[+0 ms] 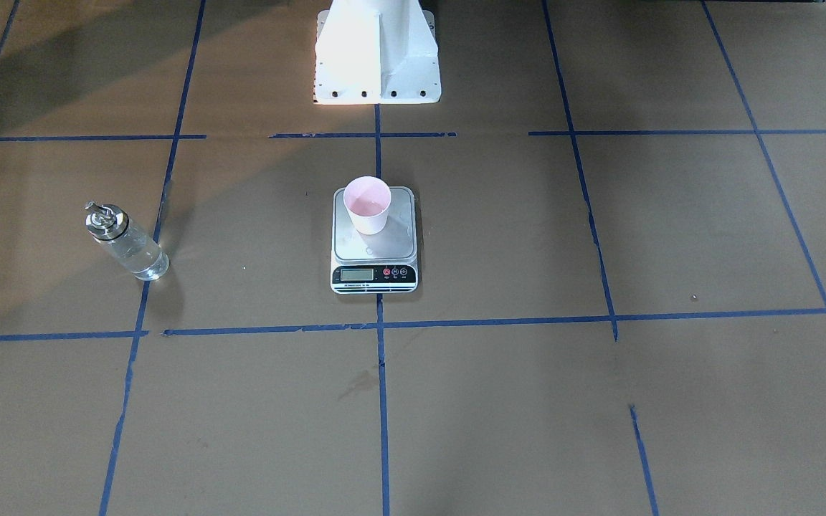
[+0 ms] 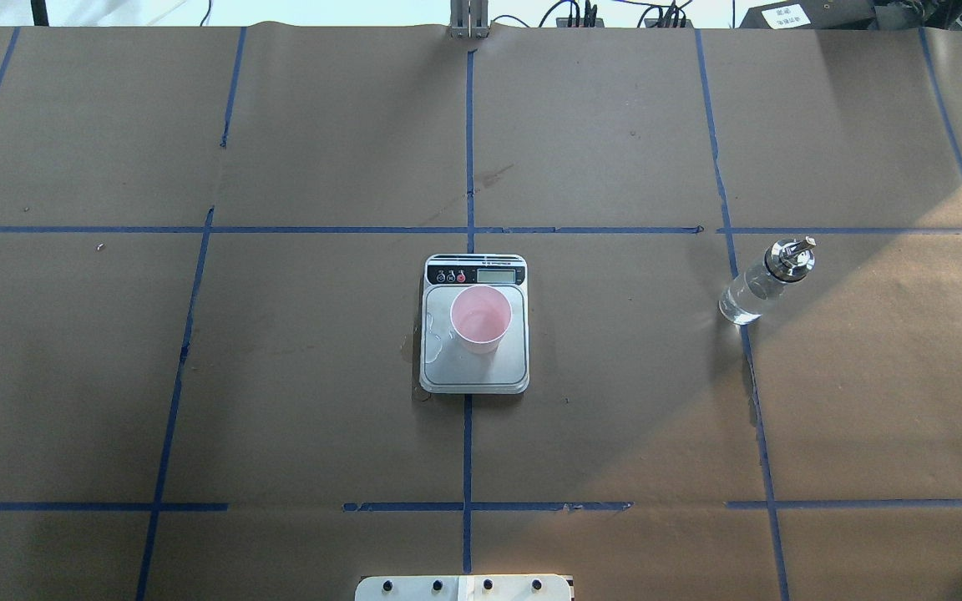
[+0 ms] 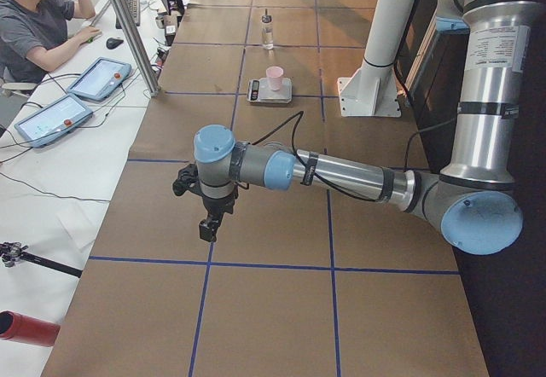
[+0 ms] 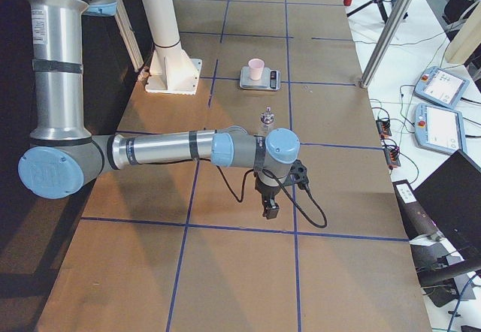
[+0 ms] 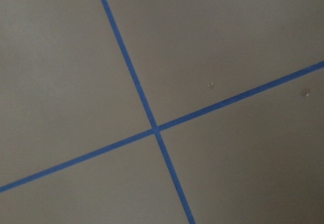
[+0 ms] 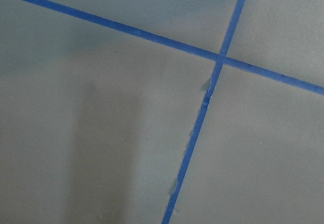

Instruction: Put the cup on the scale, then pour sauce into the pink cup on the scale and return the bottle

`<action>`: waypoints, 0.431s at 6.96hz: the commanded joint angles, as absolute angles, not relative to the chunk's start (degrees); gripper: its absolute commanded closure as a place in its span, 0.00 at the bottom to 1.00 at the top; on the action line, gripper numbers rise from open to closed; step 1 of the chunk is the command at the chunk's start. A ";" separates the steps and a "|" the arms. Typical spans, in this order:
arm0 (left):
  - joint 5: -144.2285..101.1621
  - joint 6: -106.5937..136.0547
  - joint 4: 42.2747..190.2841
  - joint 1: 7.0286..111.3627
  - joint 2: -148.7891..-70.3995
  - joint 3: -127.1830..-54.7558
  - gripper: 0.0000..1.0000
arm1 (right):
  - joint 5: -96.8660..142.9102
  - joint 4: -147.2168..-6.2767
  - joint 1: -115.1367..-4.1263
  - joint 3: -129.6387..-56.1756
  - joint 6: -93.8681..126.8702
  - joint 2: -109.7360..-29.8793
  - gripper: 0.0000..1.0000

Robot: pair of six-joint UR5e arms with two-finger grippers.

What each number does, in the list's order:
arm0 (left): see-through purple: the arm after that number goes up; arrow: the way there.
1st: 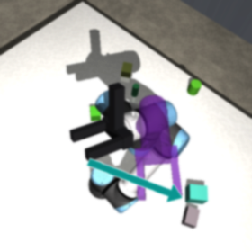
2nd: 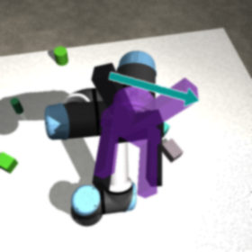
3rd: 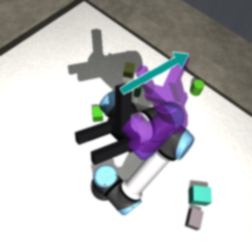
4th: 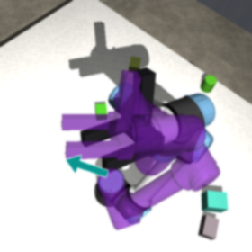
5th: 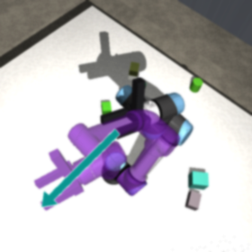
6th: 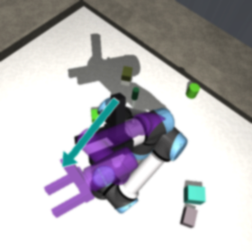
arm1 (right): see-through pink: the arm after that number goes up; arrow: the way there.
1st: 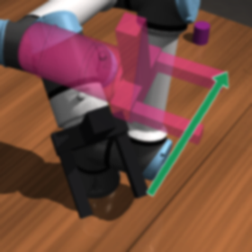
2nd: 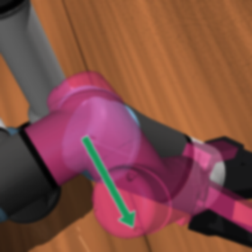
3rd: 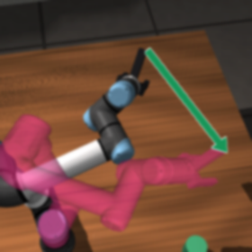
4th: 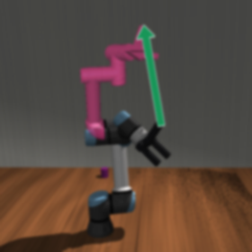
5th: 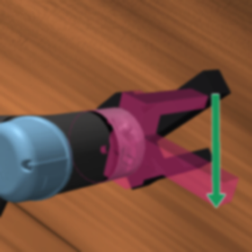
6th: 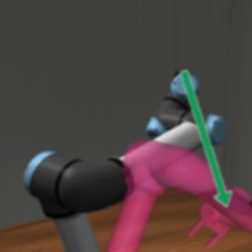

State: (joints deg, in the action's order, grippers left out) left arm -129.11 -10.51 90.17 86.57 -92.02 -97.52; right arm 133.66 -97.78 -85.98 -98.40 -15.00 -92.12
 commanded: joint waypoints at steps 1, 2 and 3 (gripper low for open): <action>-128.85 -10.63 92.97 86.84 -91.93 -92.84 0.00 | 133.50 -90.55 -86.22 -95.11 -10.66 -92.46 0.00; -129.20 -10.72 93.60 87.18 -91.85 -92.38 0.00 | 133.51 -89.83 -86.22 -94.92 -10.29 -92.55 0.00; -129.37 -10.81 93.26 90.06 -91.76 -92.03 0.00 | 133.51 -89.82 -86.22 -94.83 -9.94 -92.55 0.00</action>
